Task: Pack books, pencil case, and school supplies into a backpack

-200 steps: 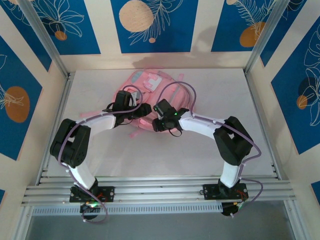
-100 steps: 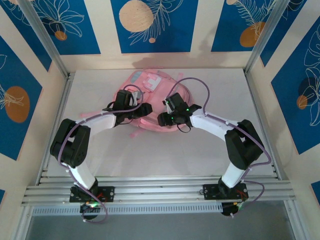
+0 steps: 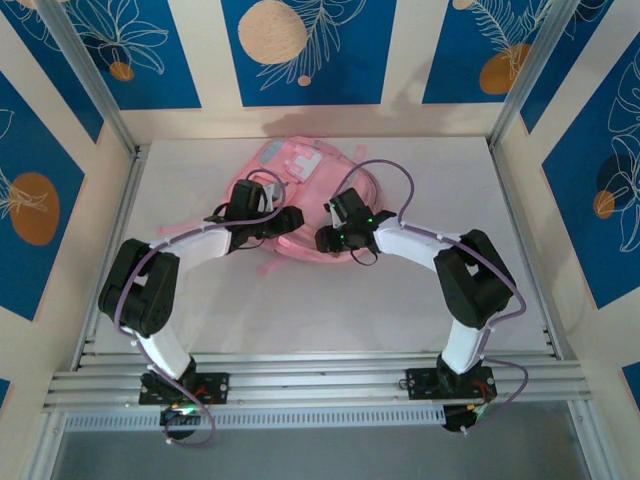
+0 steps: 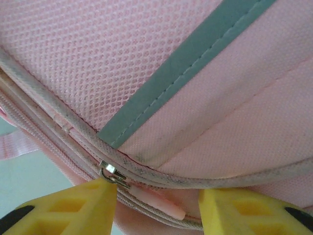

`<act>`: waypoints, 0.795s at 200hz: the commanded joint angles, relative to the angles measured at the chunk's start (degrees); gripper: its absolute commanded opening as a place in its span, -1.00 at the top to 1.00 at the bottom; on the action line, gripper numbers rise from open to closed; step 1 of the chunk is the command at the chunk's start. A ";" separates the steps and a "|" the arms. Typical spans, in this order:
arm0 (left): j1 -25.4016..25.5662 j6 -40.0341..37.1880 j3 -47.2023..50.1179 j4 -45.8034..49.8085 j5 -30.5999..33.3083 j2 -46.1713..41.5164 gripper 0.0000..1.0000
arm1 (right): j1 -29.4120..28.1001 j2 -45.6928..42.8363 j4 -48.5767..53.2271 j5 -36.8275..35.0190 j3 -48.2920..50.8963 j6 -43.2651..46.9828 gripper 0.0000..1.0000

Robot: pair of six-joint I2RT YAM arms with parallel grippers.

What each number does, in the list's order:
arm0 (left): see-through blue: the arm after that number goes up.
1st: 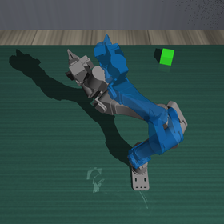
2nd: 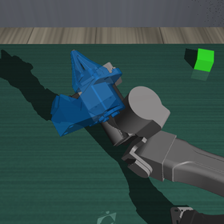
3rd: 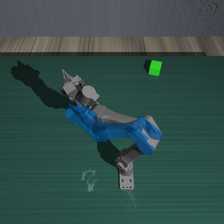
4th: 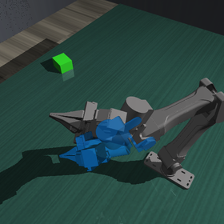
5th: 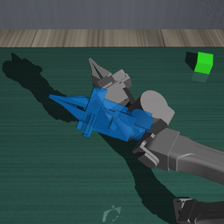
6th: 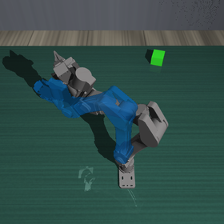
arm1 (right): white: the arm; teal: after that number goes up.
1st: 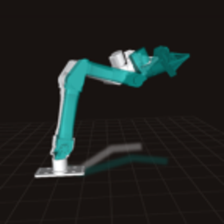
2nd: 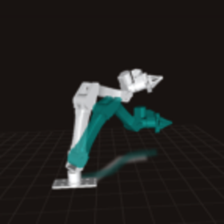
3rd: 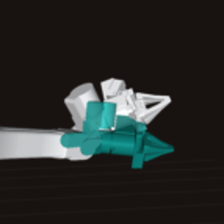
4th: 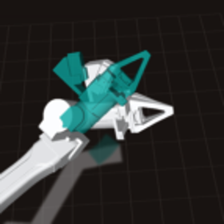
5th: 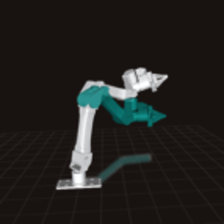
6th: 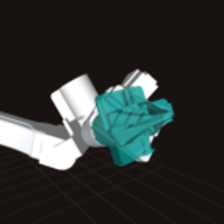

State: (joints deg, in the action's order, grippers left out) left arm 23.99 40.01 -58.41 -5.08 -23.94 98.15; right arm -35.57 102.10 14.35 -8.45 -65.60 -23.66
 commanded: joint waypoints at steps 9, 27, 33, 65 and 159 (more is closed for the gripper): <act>-0.43 1.20 0.89 0.19 -0.88 -2.05 -0.05 | -1.46 3.57 -3.10 2.79 -1.84 -1.04 0.28; -0.43 2.18 1.45 -1.09 -0.84 -2.08 -0.05 | -2.17 4.06 -3.27 2.38 -1.98 -1.36 0.38; -0.43 2.54 1.74 -1.56 -0.70 -2.06 -0.05 | -2.37 4.15 -3.20 2.00 -1.96 -1.67 0.40; -0.43 3.76 2.29 -3.57 -0.60 -1.22 -0.05 | -2.92 4.34 -4.51 0.31 -1.62 -2.27 0.58; -0.54 3.63 -1.51 -4.85 3.73 4.86 0.30 | -3.76 2.43 -2.86 1.12 -1.64 2.13 1.00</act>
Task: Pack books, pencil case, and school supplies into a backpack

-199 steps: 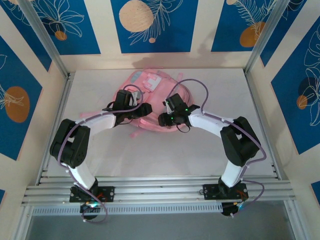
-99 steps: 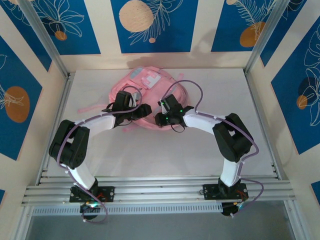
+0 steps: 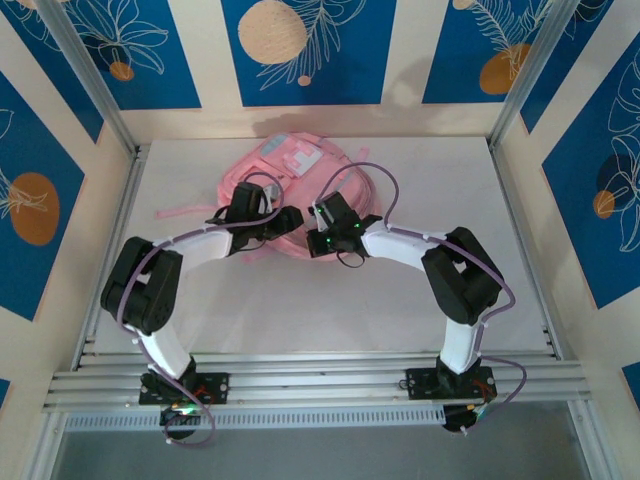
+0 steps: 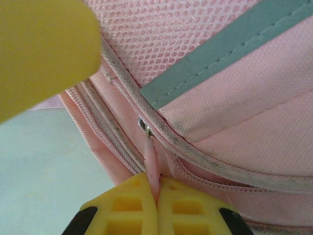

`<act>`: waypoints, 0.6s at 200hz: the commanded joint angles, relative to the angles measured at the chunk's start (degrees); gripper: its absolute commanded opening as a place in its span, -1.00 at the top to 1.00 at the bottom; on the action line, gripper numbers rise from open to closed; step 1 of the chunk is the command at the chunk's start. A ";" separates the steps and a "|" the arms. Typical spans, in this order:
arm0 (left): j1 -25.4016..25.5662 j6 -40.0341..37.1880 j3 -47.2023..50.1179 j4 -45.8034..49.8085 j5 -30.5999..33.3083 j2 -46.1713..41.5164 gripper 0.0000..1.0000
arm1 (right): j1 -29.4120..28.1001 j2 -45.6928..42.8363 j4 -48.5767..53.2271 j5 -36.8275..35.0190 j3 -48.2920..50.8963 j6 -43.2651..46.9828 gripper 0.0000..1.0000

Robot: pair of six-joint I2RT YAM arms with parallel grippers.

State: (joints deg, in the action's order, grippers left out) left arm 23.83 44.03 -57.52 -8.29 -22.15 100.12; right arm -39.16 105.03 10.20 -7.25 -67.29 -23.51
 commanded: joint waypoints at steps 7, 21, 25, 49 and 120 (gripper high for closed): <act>-0.50 -0.84 -2.90 -1.34 2.46 3.47 0.50 | -0.18 -0.92 2.25 -0.30 0.20 2.67 1.00; -0.95 -1.15 -3.41 -1.45 2.86 4.07 0.78 | -0.30 -1.66 5.91 -1.31 0.15 4.74 1.00; -1.17 -1.13 -3.43 -1.54 2.95 4.12 0.81 | -0.31 -1.83 7.14 -2.09 0.18 5.48 1.00; -2.03 -1.15 -3.39 -1.75 3.15 3.38 1.00 | -0.14 -3.52 13.98 -8.01 1.49 9.74 1.00; -2.39 -5.00 -3.30 3.48 1.00 0.11 1.00 | 11.08 -6.44 19.80 -14.82 -1.31 15.63 1.00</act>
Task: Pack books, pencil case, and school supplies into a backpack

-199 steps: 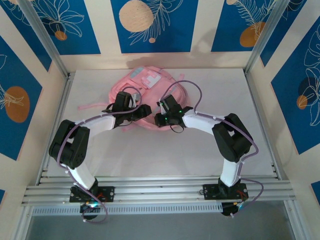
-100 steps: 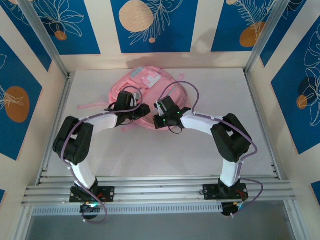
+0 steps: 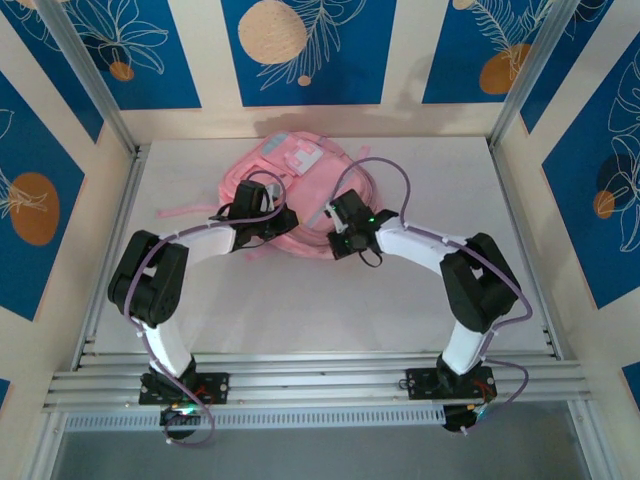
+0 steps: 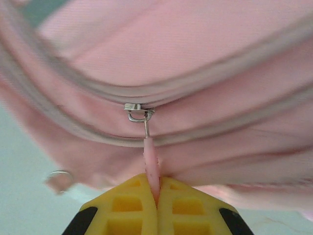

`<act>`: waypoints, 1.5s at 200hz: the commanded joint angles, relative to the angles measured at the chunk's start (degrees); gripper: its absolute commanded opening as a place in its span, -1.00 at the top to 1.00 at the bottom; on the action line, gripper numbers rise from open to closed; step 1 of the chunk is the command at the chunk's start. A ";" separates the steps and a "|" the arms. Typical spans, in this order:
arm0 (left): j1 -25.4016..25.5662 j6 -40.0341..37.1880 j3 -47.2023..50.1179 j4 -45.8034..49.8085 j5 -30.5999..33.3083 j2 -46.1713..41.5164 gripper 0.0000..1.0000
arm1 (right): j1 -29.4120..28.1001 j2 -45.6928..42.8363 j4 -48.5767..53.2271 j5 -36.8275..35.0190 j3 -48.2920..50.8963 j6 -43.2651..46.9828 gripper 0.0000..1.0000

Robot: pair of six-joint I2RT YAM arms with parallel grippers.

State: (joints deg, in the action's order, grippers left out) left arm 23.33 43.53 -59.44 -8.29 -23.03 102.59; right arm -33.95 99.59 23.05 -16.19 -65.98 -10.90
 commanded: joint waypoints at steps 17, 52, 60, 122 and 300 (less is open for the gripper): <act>-1.97 -5.81 -0.96 5.32 1.49 -3.27 1.00 | 9.40 -0.01 6.35 -4.62 -5.79 4.56 1.00; -2.56 -9.43 -1.57 9.57 -0.08 -4.15 1.00 | 13.29 2.27 5.80 -1.22 -10.19 6.58 1.00; -3.12 -10.78 -2.24 11.32 0.08 -4.15 1.00 | 13.23 2.28 5.84 -0.57 -10.03 6.66 1.00; -13.14 -15.14 -8.77 17.17 3.95 -2.94 1.00 | 5.52 -2.86 1.43 8.20 -1.76 2.84 1.00; -0.17 27.92 20.35 -14.16 14.65 -18.64 -0.26 | -7.12 2.82 -4.15 18.55 -8.65 -2.68 1.00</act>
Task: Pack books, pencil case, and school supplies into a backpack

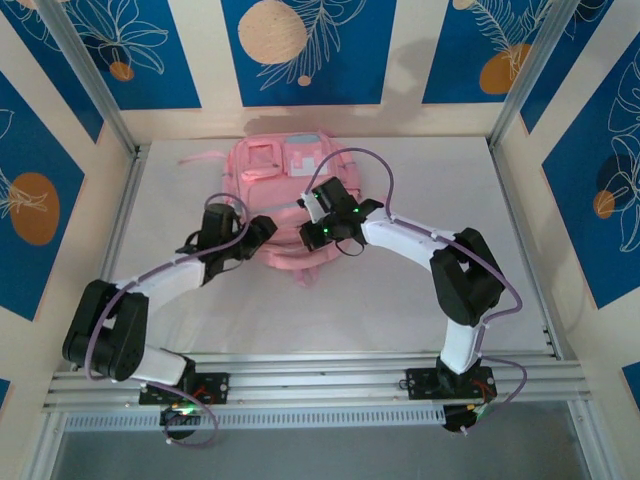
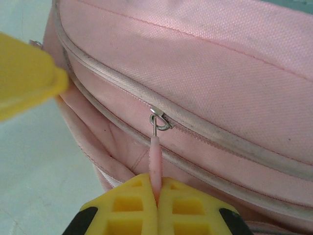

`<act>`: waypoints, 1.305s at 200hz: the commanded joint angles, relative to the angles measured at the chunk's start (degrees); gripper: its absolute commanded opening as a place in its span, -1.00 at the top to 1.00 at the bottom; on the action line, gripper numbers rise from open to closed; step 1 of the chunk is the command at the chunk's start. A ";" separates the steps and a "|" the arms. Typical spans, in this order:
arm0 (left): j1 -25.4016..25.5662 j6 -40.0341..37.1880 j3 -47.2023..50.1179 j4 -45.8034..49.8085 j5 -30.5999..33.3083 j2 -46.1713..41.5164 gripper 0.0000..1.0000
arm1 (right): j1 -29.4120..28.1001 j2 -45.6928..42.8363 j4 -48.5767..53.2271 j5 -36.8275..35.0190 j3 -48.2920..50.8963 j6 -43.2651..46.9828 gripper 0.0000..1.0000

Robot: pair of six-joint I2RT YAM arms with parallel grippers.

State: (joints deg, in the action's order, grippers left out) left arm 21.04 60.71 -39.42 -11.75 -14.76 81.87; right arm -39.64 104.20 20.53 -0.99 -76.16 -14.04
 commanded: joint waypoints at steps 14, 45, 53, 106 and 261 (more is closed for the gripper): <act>2.52 12.02 -0.68 -13.04 7.29 4.67 -0.26 | -1.67 -2.16 -0.90 1.91 2.54 3.23 1.00; 2.43 12.59 -2.88 -14.53 9.85 8.96 -0.26 | -0.52 -2.16 2.64 -3.41 3.82 9.48 1.00; 2.45 11.96 -3.40 -14.08 10.48 9.67 -0.19 | 0.33 -2.26 2.58 -3.65 4.45 10.67 1.00; 0.94 10.84 -1.20 -13.87 9.77 10.87 1.00 | 7.79 -6.76 -2.07 -3.51 11.21 25.70 1.00; 1.73 5.84 1.87 -7.51 1.05 5.12 1.00 | 23.25 10.18 0.58 1.10 -14.74 34.82 1.00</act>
State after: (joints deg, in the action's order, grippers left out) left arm 22.90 69.45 -39.53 -23.14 -11.11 88.60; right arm -17.96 114.85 23.44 3.62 -87.31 23.53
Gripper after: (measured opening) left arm 0.049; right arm 0.064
